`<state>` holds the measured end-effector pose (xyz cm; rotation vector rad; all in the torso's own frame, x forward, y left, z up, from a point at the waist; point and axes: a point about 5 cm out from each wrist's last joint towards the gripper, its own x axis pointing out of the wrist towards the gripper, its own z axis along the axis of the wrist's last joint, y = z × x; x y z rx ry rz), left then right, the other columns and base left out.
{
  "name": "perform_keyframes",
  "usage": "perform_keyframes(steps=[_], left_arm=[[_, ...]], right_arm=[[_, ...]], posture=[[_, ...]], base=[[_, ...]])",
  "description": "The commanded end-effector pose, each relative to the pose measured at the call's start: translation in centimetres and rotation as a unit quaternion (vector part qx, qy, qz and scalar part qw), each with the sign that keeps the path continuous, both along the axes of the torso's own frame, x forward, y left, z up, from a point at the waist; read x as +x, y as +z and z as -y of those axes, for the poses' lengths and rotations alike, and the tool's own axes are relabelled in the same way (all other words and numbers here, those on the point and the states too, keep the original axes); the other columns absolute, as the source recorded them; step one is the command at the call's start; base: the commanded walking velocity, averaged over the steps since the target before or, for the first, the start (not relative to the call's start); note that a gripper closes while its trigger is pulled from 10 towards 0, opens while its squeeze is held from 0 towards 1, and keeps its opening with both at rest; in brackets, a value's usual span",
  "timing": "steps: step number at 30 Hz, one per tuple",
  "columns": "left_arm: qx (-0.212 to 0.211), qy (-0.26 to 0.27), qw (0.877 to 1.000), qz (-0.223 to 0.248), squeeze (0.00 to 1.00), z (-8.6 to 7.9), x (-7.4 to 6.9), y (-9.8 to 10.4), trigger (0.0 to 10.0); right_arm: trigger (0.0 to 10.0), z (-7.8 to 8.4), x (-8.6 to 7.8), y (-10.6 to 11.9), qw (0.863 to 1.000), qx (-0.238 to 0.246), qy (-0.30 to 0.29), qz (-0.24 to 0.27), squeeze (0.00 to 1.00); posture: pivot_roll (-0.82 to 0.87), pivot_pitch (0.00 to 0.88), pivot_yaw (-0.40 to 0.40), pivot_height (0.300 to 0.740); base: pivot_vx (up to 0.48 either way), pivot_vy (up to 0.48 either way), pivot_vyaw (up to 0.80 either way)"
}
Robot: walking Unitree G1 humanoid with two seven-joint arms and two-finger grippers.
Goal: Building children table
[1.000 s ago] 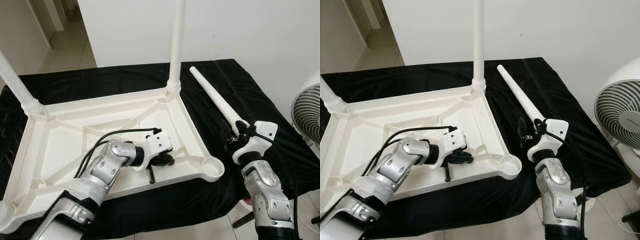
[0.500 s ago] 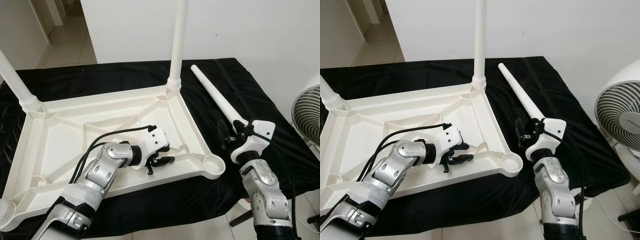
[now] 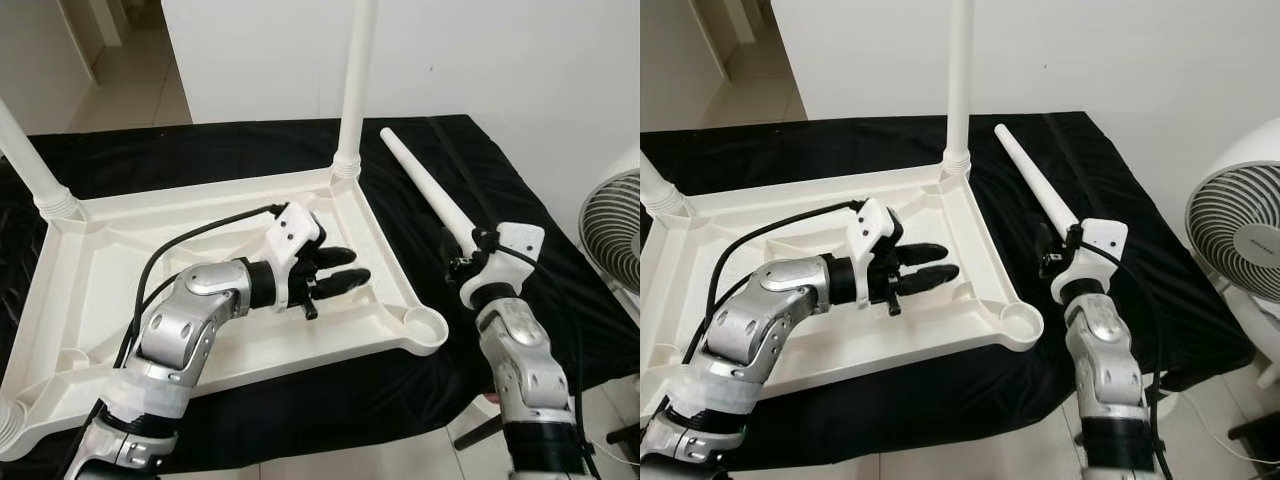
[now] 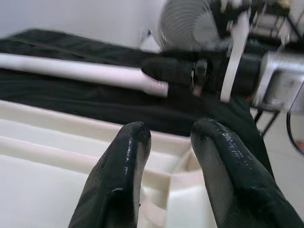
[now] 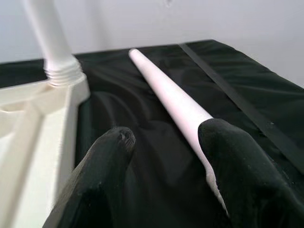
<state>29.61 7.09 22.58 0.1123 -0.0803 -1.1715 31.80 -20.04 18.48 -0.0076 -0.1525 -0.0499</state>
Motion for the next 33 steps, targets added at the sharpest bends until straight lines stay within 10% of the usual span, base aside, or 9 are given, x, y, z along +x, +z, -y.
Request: perform_keyframes(steps=[1, 5, 6, 15, 31, 32, 33], left_arm=[[-0.025, 0.025, 0.999, -0.012, 0.0, -0.2, 0.4, 0.2, 10.0], [-0.057, 0.073, 0.995, -0.028, 0.0, -0.2, 1.3, 0.2, 10.0], [-0.075, 0.098, 0.992, -0.035, 0.0, -0.1, 1.7, 0.2, 10.0], [-0.11, 0.226, 0.965, -0.07, 0.0, -0.2, 3.2, -0.3, 10.0], [-0.08, 0.264, 0.959, -0.058, 0.0, 0.2, 3.0, -1.4, 10.0], [-0.07, 0.268, 0.959, -0.062, 0.0, 0.4, 2.4, -2.2, 10.0], [-0.07, 0.268, 0.959, -0.062, 0.0, 0.4, 2.4, -2.2, 10.0]], right_arm=[[10.0, 0.1, 0.4, -0.2, 1.0, -0.012, -0.006, -0.007, 0.0], [10.0, 0.2, 1.0, 0.1, 1.0, -0.007, -0.005, -0.002, 0.19], [10.0, 0.4, 1.4, 0.2, 1.0, -0.001, -0.005, -0.002, 1.0], [10.0, 1.7, 2.8, 0.9, 0.999, -0.004, -0.049, -0.004, 1.0], [10.0, 2.9, 3.0, 0.9, 0.997, 0.001, -0.081, -0.01, 1.0], [10.0, 4.1, 2.7, 0.4, 0.996, 0.031, -0.078, -0.015, 0.0], [10.0, 4.1, 2.7, 0.4, 0.996, 0.031, -0.078, -0.015, 0.0]], posture=[[-0.03, 0.099, -0.001, 0.74], [-0.03, 0.094, 0.0, 0.74], [-0.03, 0.086, 0.001, 0.74], [-0.02, 0.058, 0.001, 0.74], [-0.01, 0.052, -0.009, 0.74], [-0.01, 0.055, -0.012, 0.74], [-0.01, 0.055, -0.012, 0.74]], base=[[0.0, 0.0, 0.0], [0.0, 0.0, 0.0], [0.0, 0.0, 0.0], [0.0, 0.0, 0.0], [0.0, 0.0, 0.0], [0.0, 0.0, 0.0], [0.0, 0.0, 0.0]])
